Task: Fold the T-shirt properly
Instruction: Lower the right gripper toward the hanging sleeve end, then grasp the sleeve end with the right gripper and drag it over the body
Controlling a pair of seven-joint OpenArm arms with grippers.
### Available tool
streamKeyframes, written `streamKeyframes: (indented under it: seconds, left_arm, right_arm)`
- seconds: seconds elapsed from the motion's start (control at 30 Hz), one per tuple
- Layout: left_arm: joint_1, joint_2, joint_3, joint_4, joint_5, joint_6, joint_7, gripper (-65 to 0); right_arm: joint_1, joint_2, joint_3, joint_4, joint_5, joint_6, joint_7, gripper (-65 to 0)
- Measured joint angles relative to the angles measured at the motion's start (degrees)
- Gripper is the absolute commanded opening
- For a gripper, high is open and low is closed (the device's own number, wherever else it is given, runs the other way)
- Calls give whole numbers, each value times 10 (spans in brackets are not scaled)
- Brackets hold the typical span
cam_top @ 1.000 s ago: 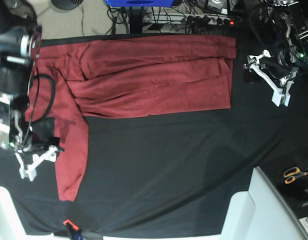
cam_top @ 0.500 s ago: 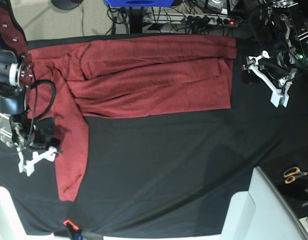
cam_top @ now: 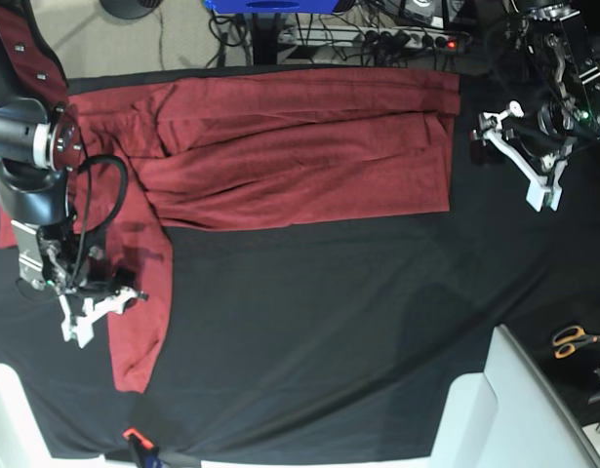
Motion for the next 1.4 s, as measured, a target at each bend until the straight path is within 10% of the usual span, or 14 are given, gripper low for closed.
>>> streamKeyframes:
  seconds: [0.33, 1.0, 1.4]
  left_arm:
    - [1, 0, 0, 0, 0, 0, -1, -207]
    - [-1, -11, 0, 0, 0, 0, -1, -207]
    - [-16, -12, 0, -8, 0, 0, 0, -207]
  right_arm:
    - [0, 5, 0, 0, -2, 0, -12, -650]
    - [-234, -69, -1, 506, -5, -19, -270, -650]
    - [-401, -108, -75, 736, -2, -19, -296, -650]
